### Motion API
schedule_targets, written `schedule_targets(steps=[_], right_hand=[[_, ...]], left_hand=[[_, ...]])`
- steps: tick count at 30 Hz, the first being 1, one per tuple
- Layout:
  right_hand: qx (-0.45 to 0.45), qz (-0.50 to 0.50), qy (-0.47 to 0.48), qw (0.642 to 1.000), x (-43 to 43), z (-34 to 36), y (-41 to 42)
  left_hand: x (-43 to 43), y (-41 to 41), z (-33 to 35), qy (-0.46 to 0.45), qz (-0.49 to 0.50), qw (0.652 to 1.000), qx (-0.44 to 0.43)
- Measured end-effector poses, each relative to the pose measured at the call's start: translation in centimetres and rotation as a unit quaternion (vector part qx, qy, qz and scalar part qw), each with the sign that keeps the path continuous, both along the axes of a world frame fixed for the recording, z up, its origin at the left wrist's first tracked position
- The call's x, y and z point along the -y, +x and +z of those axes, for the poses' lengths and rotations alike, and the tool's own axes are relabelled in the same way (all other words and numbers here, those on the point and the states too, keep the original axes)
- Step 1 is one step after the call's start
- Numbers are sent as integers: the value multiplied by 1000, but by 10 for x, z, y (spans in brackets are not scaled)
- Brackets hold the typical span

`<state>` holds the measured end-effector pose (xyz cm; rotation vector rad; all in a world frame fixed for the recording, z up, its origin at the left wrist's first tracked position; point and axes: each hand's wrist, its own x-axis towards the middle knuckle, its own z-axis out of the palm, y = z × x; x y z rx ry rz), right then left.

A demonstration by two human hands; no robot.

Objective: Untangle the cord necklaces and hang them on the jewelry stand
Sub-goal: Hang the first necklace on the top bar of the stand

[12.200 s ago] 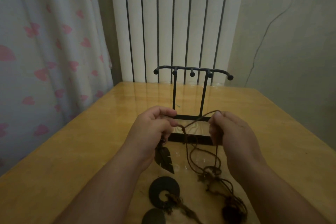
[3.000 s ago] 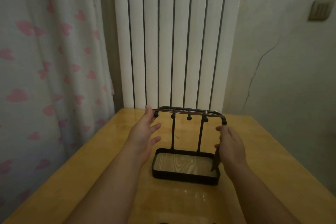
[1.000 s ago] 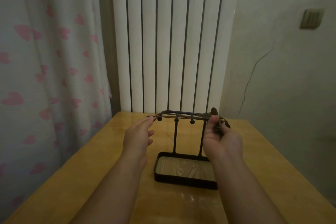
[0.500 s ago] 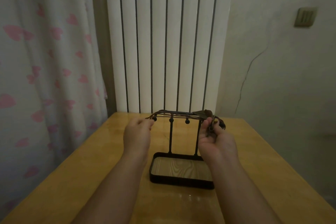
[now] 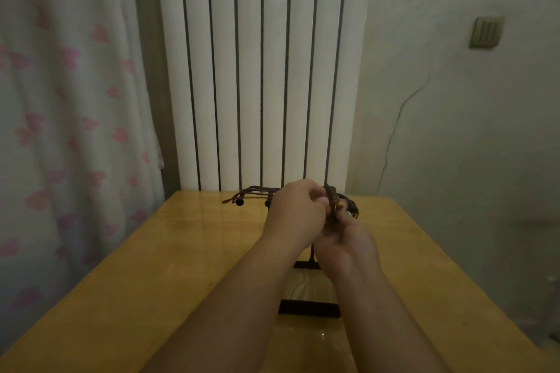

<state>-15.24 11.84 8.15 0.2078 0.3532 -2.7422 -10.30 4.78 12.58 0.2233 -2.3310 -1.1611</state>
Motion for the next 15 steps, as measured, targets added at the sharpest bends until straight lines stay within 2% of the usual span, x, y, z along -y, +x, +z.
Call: schedule_targets(steps=[5,12,15], right_hand=[[-41,46,-17,998,0,-12,-9],[-80,56,7,995,-2,-24,-15],[-99,34,57,993,-5,-28,-16]], left_hand=[[-11,-3,3,4,3,1000,-8],[-21,-13,8,-39,39,998,7],[-23,-17,14,-76,41,995,41]])
